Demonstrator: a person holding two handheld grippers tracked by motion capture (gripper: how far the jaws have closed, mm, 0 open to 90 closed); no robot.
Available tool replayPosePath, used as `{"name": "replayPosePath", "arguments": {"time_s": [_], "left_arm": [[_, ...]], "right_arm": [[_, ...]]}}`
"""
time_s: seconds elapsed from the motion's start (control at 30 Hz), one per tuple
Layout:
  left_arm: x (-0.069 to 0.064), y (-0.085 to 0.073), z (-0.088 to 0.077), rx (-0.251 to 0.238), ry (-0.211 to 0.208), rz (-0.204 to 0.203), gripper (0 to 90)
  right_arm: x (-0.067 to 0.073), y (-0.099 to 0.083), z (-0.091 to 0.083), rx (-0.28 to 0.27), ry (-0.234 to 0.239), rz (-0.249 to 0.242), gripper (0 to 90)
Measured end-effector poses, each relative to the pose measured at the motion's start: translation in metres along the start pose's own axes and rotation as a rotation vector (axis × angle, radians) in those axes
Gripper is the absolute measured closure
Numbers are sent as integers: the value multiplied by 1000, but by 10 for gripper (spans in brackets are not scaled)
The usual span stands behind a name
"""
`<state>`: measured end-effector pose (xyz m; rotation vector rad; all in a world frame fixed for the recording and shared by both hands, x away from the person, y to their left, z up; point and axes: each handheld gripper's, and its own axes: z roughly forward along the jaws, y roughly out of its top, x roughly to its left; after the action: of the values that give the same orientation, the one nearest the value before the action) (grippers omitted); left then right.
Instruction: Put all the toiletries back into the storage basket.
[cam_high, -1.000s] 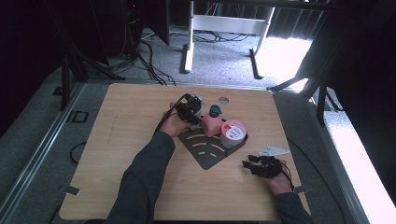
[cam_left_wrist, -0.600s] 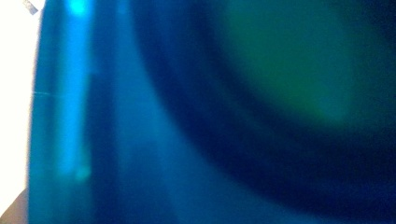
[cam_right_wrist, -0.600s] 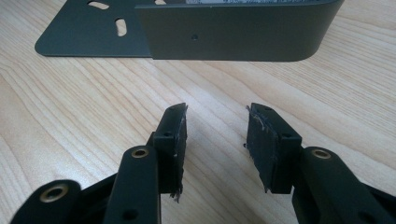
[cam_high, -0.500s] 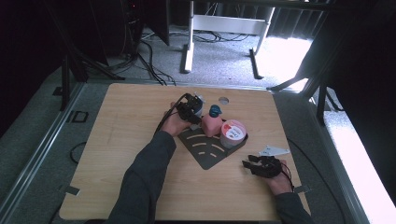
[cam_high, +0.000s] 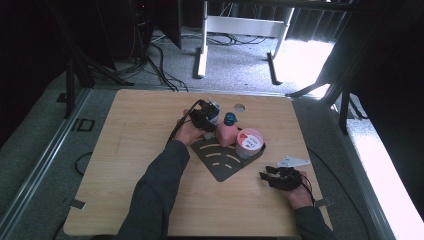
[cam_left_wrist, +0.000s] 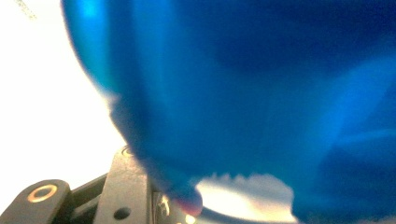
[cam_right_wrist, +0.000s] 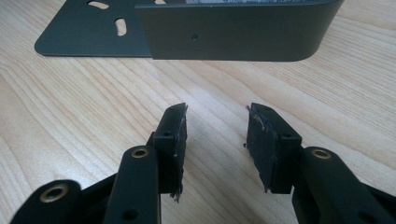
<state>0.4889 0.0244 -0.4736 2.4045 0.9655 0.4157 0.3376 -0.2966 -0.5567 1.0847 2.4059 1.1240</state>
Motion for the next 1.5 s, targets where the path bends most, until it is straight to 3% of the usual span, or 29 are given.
{"name": "replayPosePath", "arguments": {"time_s": [0.93,1.07,1.23,1.5], "left_arm": [[4,-5,-4,-8,-17,-25,481],[5,-9,-6,2,-18,-19,540],[4,-8,-5,-11,-18,-3,552],[8,-9,-3,-29,-55,-38,553]], "right_arm": [[0,0,0,0,-1,-2,572],[0,0,0,1,-1,-2,572],[0,0,0,0,-3,-2,572],[0,0,0,0,-1,-1,573]]}}
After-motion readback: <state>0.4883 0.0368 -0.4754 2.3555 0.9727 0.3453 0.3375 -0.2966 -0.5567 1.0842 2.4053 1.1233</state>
